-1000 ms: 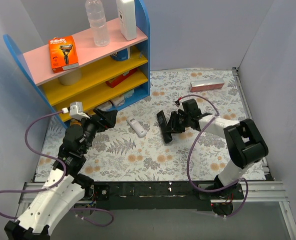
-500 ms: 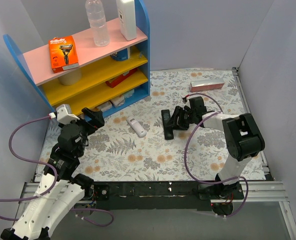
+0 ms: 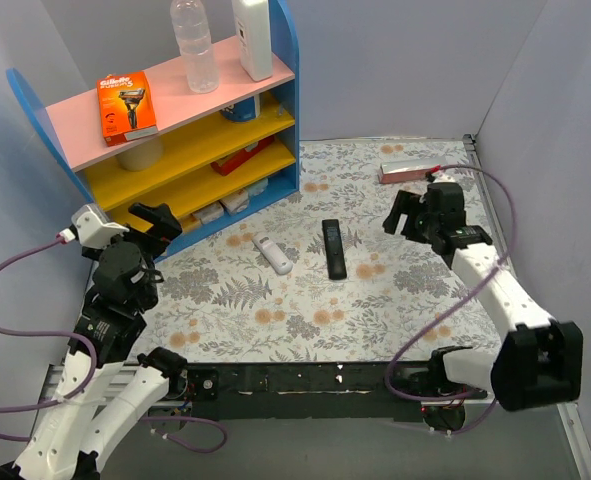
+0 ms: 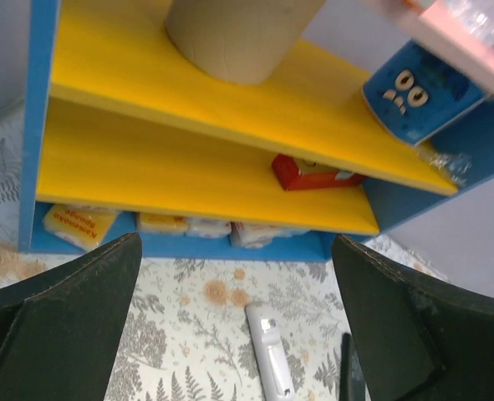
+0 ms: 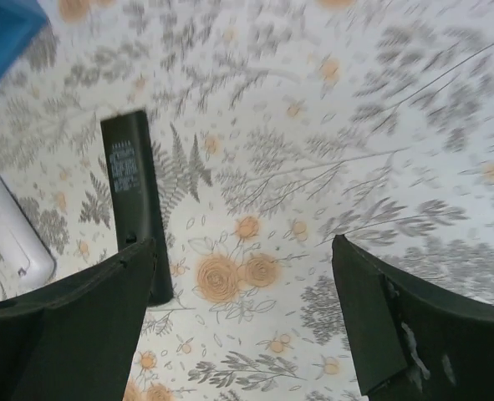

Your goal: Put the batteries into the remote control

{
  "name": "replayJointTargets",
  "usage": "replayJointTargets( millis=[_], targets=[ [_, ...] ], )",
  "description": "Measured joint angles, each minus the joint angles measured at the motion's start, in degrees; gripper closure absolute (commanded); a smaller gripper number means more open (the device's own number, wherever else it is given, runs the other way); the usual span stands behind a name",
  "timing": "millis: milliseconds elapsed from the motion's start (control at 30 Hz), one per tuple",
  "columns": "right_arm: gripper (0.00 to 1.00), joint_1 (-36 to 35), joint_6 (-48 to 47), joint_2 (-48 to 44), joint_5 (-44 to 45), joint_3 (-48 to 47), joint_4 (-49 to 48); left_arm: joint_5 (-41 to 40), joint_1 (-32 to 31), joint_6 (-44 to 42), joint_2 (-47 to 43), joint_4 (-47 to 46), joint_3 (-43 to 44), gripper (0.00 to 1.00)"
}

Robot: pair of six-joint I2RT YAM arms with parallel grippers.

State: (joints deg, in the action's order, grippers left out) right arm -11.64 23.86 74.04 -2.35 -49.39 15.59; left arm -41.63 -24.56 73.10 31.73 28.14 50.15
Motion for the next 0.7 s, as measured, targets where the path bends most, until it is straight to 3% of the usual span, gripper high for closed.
replayJointTargets(
  millis=[333,700],
  targets=[
    [0.04,0.04,-11.91,-27.26,24.83,-6.78,0.9,-3.06,0.0,-11.34,-0.13,-8.5,7.67,0.02],
    [0.03,0.04,-21.53,-43.28,29.57,-5.22,-5.95,-2.97,0.0,-18.75,-0.2,-17.55,8.52,0.02]
  ],
)
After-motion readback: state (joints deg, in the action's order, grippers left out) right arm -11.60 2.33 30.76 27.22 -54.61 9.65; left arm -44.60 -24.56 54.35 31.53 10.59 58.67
